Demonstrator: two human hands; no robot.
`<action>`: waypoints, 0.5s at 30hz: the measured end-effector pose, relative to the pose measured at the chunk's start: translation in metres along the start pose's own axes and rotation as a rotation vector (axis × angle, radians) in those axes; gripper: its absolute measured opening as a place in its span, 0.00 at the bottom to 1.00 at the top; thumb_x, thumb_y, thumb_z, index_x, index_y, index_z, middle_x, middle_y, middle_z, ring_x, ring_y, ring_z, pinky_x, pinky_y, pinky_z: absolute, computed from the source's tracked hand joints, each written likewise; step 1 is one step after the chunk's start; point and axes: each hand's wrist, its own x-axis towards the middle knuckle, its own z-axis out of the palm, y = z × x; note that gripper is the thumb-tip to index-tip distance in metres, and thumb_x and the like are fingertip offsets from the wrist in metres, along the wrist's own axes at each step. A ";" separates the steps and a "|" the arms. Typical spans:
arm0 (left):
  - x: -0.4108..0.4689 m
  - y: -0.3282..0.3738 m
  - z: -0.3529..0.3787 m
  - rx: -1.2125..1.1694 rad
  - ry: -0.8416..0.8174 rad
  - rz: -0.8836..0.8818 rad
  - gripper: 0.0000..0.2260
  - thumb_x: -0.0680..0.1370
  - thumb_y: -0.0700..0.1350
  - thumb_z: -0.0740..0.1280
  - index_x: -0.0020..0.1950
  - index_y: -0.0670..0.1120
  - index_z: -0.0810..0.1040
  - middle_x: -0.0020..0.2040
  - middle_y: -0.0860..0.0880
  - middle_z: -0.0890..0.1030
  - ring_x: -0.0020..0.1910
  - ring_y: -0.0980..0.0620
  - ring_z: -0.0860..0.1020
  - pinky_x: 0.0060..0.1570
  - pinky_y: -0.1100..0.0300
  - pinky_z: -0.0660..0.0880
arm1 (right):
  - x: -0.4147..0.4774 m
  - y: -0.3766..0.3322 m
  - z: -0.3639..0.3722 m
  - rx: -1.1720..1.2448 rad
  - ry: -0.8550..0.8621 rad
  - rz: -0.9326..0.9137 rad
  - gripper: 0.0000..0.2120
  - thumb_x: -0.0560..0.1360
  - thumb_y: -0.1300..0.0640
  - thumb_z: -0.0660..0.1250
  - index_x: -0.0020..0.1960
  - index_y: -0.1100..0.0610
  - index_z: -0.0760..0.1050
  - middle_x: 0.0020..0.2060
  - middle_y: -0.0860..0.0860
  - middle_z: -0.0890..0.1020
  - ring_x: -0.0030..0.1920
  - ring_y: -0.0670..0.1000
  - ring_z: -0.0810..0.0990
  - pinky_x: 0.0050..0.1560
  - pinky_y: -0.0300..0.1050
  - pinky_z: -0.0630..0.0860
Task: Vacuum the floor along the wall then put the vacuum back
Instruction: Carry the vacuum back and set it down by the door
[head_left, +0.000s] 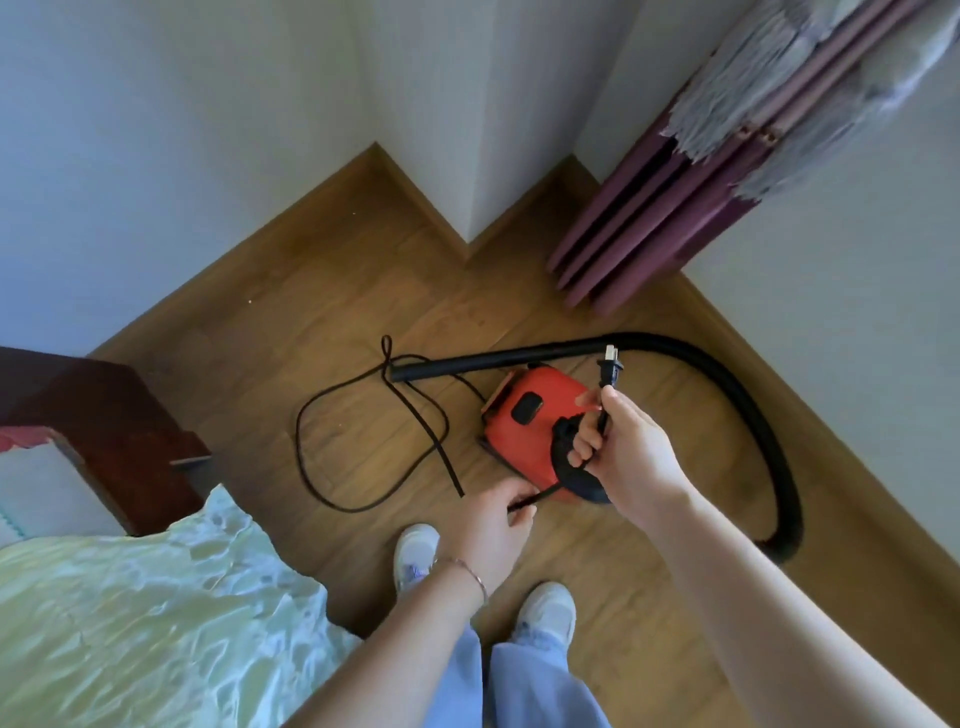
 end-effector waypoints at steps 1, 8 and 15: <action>0.004 0.002 0.008 0.010 0.008 0.004 0.11 0.78 0.40 0.62 0.59 0.45 0.77 0.56 0.51 0.81 0.55 0.55 0.77 0.41 0.80 0.64 | 0.001 0.002 -0.010 0.010 0.014 -0.011 0.16 0.83 0.55 0.52 0.42 0.59 0.72 0.23 0.51 0.65 0.25 0.51 0.64 0.33 0.45 0.64; 0.030 -0.004 0.066 0.188 0.091 0.075 0.09 0.75 0.39 0.65 0.53 0.46 0.81 0.52 0.48 0.82 0.52 0.48 0.79 0.51 0.55 0.74 | -0.002 0.024 -0.091 0.066 0.080 -0.011 0.10 0.82 0.57 0.56 0.46 0.58 0.73 0.29 0.53 0.77 0.35 0.53 0.79 0.45 0.47 0.77; 0.062 -0.007 0.083 0.458 0.112 0.142 0.11 0.76 0.39 0.61 0.54 0.47 0.80 0.53 0.49 0.80 0.54 0.47 0.75 0.51 0.57 0.71 | -0.002 0.064 -0.146 0.278 0.130 0.139 0.07 0.79 0.61 0.62 0.52 0.62 0.78 0.44 0.58 0.81 0.38 0.49 0.85 0.40 0.39 0.81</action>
